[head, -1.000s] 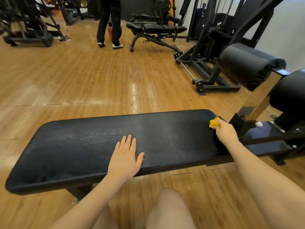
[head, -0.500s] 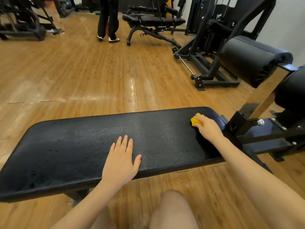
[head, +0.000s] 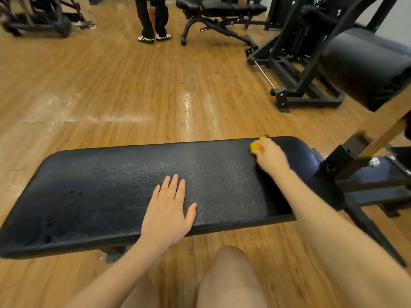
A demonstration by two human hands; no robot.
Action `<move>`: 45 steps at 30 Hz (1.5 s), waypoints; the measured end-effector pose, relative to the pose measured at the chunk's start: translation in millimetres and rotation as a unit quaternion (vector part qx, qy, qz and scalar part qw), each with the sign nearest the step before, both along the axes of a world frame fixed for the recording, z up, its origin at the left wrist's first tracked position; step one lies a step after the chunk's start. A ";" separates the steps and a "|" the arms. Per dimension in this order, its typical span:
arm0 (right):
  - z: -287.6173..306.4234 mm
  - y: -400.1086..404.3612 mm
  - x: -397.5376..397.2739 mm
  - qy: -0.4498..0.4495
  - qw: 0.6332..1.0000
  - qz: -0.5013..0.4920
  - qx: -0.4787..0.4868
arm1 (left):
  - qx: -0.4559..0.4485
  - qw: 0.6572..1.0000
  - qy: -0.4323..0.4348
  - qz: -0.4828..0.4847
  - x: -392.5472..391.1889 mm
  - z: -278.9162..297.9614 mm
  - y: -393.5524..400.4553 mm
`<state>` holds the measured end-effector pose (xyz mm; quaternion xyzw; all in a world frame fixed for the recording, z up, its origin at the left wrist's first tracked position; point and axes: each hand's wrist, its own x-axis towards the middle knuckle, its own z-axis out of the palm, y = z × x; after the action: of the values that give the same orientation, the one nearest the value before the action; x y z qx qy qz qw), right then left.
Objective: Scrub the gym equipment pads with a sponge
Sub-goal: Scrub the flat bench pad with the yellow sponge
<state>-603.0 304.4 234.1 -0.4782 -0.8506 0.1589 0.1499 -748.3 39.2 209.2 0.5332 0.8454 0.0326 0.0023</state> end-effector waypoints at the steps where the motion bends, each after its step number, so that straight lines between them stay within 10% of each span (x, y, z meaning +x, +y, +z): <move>1: -1.3 -13.8 -16.3 0.001 0.999 0.051 0.001 | 0.001 1.000 0.002 0.000 -0.1 0.3 -0.1; 5: 5.2 -43.6 -40.9 -0.012 0.989 0.143 -0.020 | 0.003 1.000 0.005 0.000 0.2 0.5 -1.3; 15: 11.9 32.4 32.0 -0.003 0.993 -0.121 -0.008 | 0.011 1.000 0.007 0.000 -0.4 -0.3 -0.7; 27: 1.5 -92.9 -107.1 -0.009 0.975 0.220 -0.036 | 0.007 1.000 -0.014 -0.020 -0.2 5.5 -1.7; 36: 8.9 -25.2 -58.8 -0.004 0.997 -0.050 -0.053 | 0.005 1.000 -0.026 -0.017 -0.6 5.5 -4.4; 45: 0.8 -124.3 -156.4 -0.008 0.973 0.229 -0.022 | 0.004 0.999 -0.046 -0.018 -1.4 7.5 -4.8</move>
<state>-759.4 180.1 234.9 -0.2749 -0.9351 0.2037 0.0917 -749.6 34.5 216.7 0.5463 0.8345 0.0605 0.0392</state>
